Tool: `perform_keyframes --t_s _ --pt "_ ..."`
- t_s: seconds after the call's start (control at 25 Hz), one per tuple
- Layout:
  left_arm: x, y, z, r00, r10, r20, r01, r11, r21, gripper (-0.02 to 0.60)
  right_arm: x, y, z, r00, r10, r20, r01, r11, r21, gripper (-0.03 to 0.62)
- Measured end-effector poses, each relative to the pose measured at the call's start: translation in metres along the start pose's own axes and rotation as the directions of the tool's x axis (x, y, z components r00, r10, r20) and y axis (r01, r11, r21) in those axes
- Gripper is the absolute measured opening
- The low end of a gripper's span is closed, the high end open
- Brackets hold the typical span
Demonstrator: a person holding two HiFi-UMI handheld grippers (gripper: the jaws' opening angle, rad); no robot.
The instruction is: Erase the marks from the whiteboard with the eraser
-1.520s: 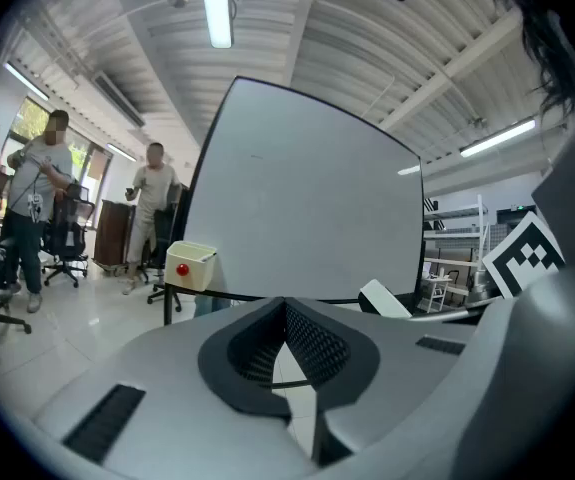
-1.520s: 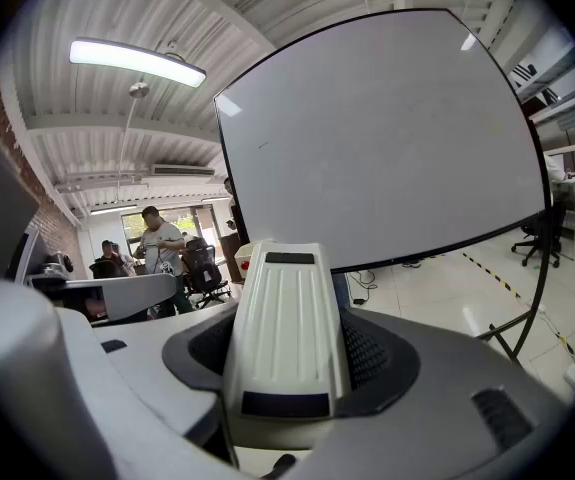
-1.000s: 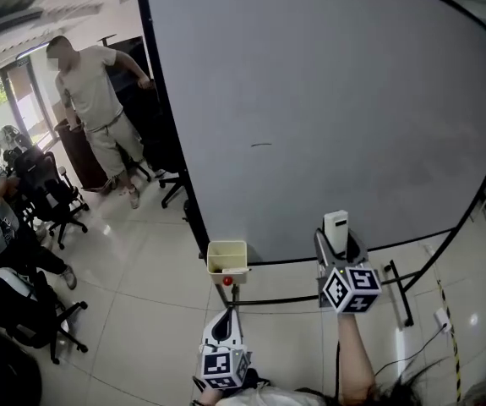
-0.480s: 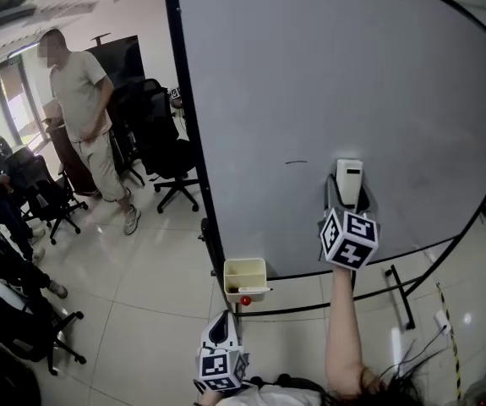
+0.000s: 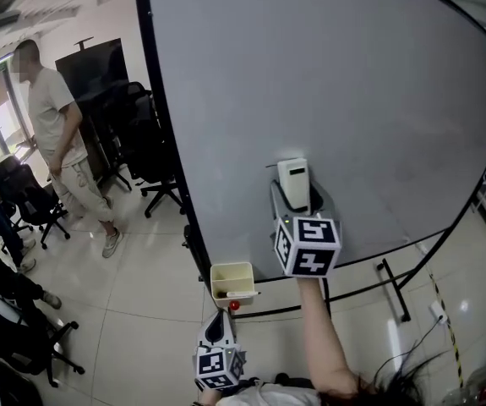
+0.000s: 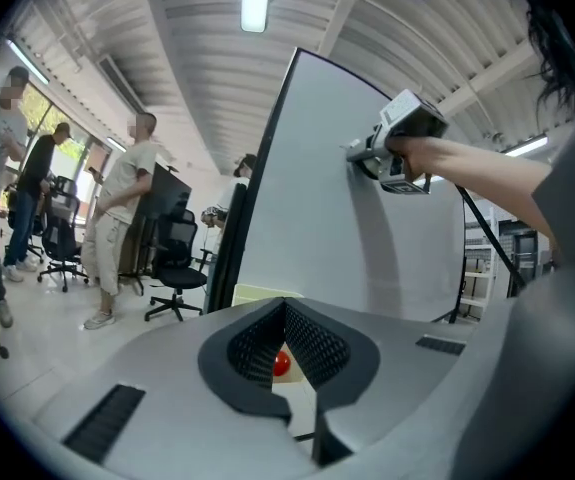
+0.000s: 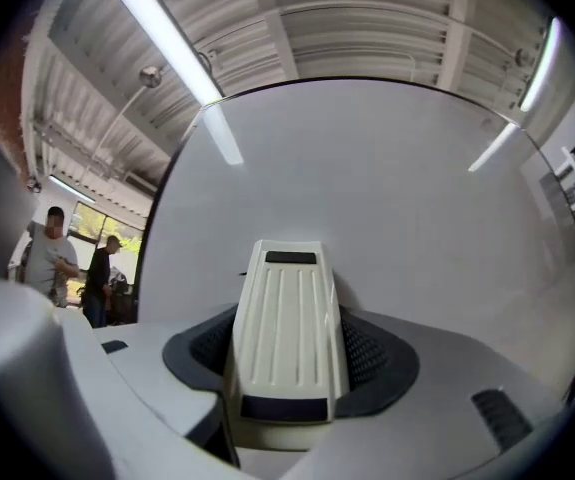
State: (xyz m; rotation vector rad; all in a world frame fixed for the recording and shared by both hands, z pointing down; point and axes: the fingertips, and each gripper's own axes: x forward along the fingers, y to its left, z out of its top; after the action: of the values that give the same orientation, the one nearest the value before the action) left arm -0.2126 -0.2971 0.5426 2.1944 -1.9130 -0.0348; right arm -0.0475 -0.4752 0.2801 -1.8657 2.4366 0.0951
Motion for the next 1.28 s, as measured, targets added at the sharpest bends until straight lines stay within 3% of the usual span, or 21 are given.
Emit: perform_keyframes --t_s 0.16,0.24,0.32,0.4,0.48,0.64,0.8,0.96,1.08,1.2,1.28 --pt "0.008 -0.015 0.007 0.999 -0.030 0.011 0.030 1.000 -0.002 -0.009 0.014 0.087 -0.003 0.991 0.120 -0.053 -0.128 0.972 -0.196 0.272" --pt "0.009 -0.022 0.009 0.999 -0.043 0.018 0.043 0.999 -0.002 -0.009 0.017 0.104 -0.008 0.987 0.149 -0.066 -0.162 0.953 -0.255 0.272" --pt "0.008 -0.023 0.010 0.999 -0.046 0.017 0.046 0.999 -0.006 -0.009 0.010 0.096 -0.003 0.986 0.159 -0.059 -0.168 0.955 -0.245 0.272" --pt "0.005 -0.020 0.008 0.999 -0.042 0.013 0.042 0.999 -0.005 -0.009 -0.002 0.057 0.005 0.990 0.139 -0.017 -0.140 0.978 -0.152 0.273" --pt "0.003 -0.015 0.006 1.000 -0.028 0.012 0.028 1.000 -0.010 -0.009 -0.012 -0.012 0.009 0.996 0.080 0.040 -0.078 0.996 -0.037 0.273" --pt "-0.001 -0.006 0.002 1.000 -0.008 0.004 0.008 1.000 -0.019 -0.009 -0.038 -0.144 0.027 0.993 -0.093 0.071 0.078 0.980 0.186 0.272" --pt "0.001 -0.007 0.001 1.000 -0.008 0.006 0.008 1.000 -0.027 -0.009 -0.031 -0.186 0.014 0.988 -0.151 -0.011 0.151 0.971 0.183 0.272" --pt "0.000 -0.010 0.000 1.000 -0.011 -0.001 0.011 0.999 -0.037 -0.009 -0.021 -0.147 0.006 0.993 -0.116 -0.014 0.117 0.984 0.132 0.273" --pt "0.004 -0.012 -0.003 1.000 -0.012 -0.006 0.012 0.999 -0.051 -0.009 -0.007 -0.073 -0.015 0.999 -0.032 -0.043 0.032 0.999 0.001 0.273" --pt "0.008 -0.018 0.000 1.000 -0.019 0.004 0.020 0.998 -0.051 -0.009 0.002 -0.002 -0.040 0.995 -0.008 -0.100 -0.009 0.986 -0.169 0.273" --pt "0.009 -0.021 0.006 1.000 -0.021 0.013 0.022 0.999 -0.048 -0.009 0.003 0.025 -0.049 0.992 0.009 -0.124 -0.036 0.977 -0.212 0.272"
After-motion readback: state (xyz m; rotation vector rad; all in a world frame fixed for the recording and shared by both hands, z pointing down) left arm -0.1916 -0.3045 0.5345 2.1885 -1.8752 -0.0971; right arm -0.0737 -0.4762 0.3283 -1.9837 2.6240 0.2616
